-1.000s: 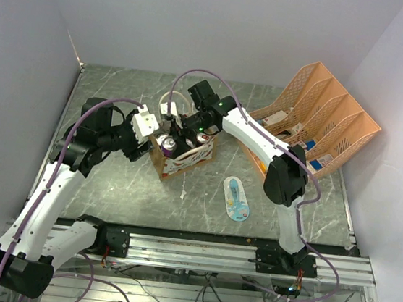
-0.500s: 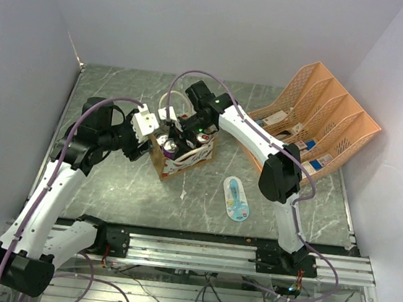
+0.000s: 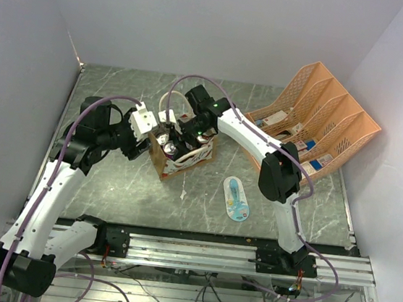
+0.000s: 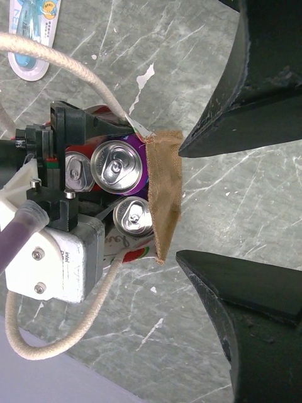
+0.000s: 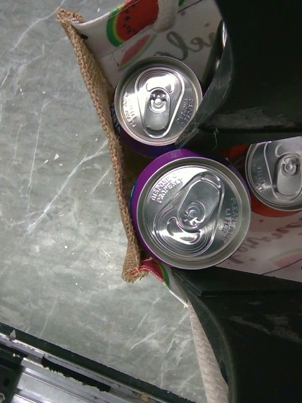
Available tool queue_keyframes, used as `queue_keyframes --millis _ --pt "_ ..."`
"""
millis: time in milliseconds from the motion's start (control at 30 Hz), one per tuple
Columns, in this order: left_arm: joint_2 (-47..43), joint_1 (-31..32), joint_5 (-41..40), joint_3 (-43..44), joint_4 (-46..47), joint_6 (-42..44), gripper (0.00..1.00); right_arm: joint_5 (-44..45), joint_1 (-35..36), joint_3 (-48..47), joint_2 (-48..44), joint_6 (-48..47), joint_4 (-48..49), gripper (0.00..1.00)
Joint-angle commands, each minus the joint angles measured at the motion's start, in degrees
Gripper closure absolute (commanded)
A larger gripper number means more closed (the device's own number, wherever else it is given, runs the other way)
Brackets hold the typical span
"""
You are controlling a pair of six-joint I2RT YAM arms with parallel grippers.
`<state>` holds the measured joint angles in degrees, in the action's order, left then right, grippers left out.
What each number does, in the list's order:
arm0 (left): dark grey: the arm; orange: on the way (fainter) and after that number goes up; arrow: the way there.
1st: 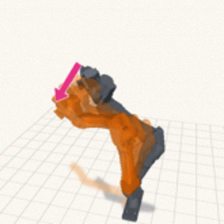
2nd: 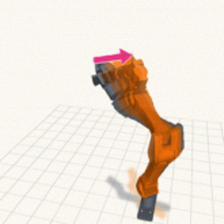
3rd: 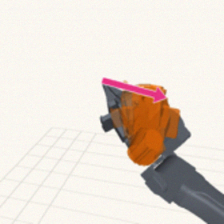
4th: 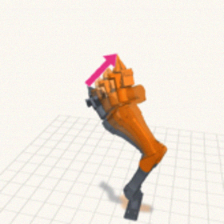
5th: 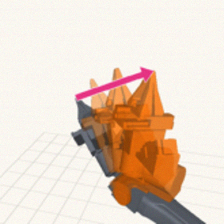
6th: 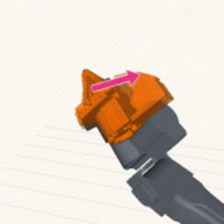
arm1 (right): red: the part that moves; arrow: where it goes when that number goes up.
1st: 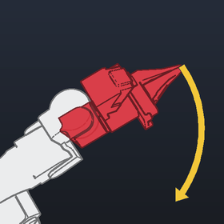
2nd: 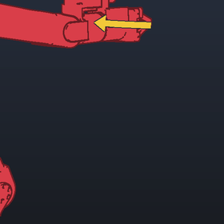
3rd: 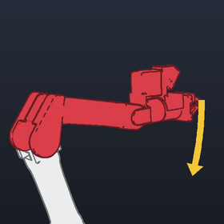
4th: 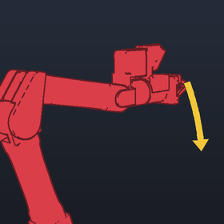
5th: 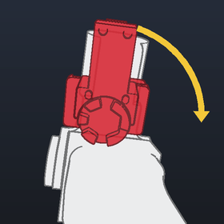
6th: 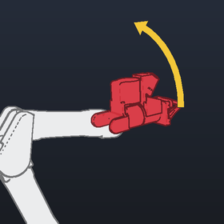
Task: Place the beverage into the canvas bag
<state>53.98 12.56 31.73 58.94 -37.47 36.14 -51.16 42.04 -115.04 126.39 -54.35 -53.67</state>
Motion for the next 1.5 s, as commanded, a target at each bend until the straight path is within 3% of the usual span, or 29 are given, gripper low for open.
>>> queue_keyframes --millis 0,733,967,1467 --pt "-0.67 -0.91 1.67 0.25 1.74 -0.56 0.29 -1.63 -0.13 -0.36 1.23 1.32 2.13 0.62" --pt "-0.55 -1.37 -6.72 1.20 4.78 -4.42 0.28 -0.61 0.00 3.24 -0.82 7.65 6.69 0.42" --pt "-1.24 -1.96 -7.36 0.83 5.92 -5.37 0.26 -0.06 0.25 3.35 -1.16 8.71 7.09 0.39" --pt "-1.81 -2.27 -6.37 0.32 5.87 -4.77 0.26 1.27 0.88 4.15 -2.31 10.03 8.31 0.23"
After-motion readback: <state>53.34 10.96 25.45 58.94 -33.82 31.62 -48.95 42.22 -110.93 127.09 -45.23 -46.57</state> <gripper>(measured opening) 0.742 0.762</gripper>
